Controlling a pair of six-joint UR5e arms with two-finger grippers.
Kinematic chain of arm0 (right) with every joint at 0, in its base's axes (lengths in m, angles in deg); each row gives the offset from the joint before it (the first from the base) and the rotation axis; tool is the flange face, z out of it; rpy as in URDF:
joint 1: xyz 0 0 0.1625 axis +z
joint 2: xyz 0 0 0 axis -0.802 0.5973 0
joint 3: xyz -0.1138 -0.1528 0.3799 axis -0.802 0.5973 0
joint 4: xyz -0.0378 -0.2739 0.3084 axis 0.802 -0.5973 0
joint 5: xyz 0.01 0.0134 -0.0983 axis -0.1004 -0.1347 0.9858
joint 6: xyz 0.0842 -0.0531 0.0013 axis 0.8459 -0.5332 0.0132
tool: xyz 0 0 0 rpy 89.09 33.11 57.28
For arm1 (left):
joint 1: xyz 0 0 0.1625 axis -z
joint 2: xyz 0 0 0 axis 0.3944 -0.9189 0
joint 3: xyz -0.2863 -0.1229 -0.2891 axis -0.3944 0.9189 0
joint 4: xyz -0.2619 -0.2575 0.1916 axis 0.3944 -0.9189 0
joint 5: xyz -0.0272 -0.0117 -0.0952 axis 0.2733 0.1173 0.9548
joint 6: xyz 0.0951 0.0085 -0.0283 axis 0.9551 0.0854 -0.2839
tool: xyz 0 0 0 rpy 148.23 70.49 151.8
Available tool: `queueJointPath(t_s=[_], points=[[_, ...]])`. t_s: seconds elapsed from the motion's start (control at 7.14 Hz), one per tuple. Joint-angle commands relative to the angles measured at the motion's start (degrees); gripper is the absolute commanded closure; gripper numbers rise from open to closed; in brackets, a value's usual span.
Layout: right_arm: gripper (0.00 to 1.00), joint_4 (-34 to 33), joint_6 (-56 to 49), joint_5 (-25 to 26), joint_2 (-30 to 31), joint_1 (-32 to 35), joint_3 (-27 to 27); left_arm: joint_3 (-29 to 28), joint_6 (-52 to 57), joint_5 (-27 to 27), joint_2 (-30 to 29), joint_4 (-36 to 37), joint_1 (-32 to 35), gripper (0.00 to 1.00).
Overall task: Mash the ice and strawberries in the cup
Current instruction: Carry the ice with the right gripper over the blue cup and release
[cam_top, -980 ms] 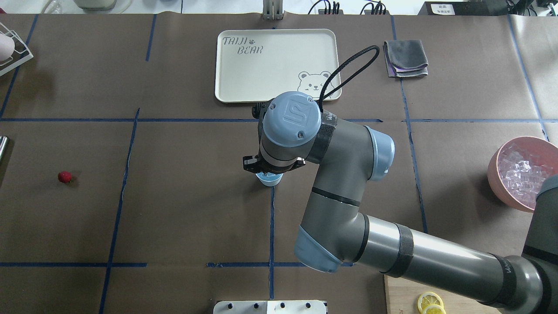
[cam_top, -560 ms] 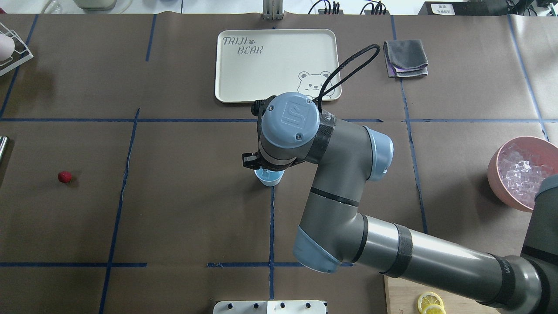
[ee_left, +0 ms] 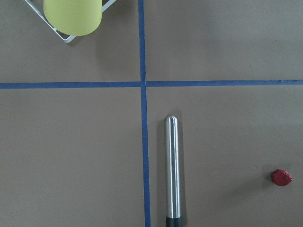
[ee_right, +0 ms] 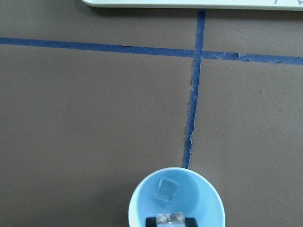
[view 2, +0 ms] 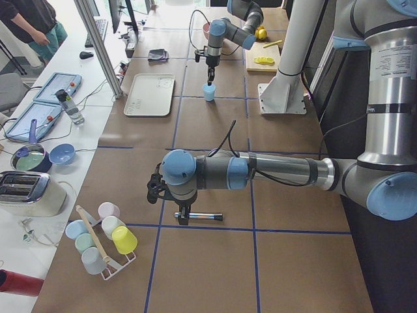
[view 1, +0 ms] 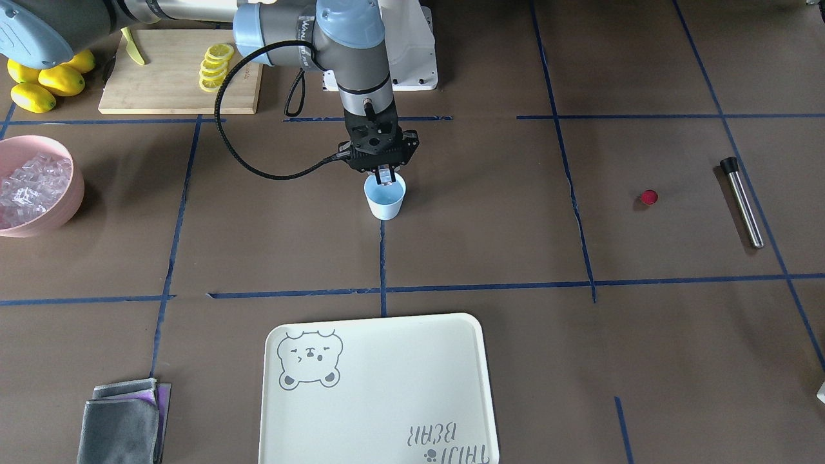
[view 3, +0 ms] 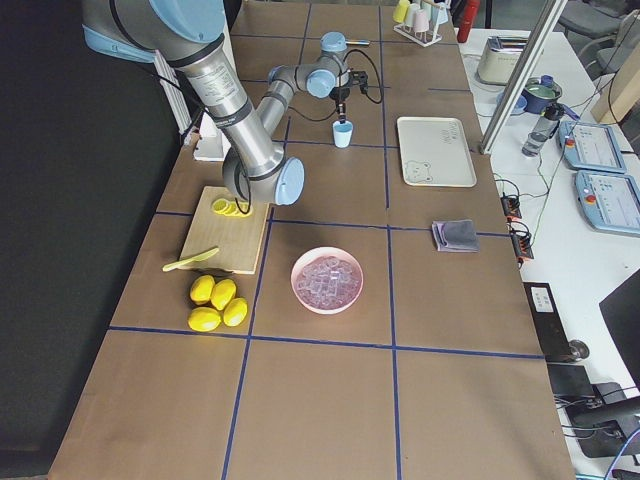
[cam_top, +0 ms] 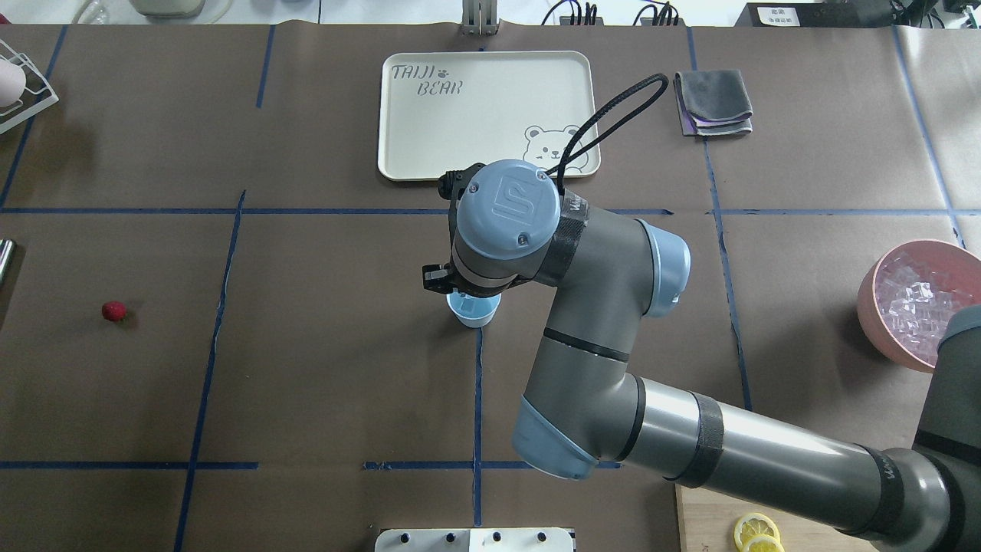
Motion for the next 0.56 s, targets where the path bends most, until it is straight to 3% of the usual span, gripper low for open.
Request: queueJointPath(t_s=[0.0, 0.14, 0.28, 0.42], points=[[0.36, 0.07, 0.01, 0.01, 0.0, 0.03, 0.0, 0.0, -0.03, 0.0, -0.02, 0.0, 0.0, 0.0], [0.18, 0.07, 0.01, 0.01, 0.0, -0.05, 0.0, 0.08, -0.03, 0.0, -0.02, 0.0, 0.0, 0.0], [0.13, 0.07, 0.01, 0.01, 0.08, -0.05, 0.0, 0.0, -0.03, 0.0, -0.11, 0.0, 0.0, 0.0], [0.01, 0.07, 0.01, 0.09, 0.08, 0.03, -0.09, 0.08, -0.12, 0.0, -0.11, 0.0, 0.0, 0.0]])
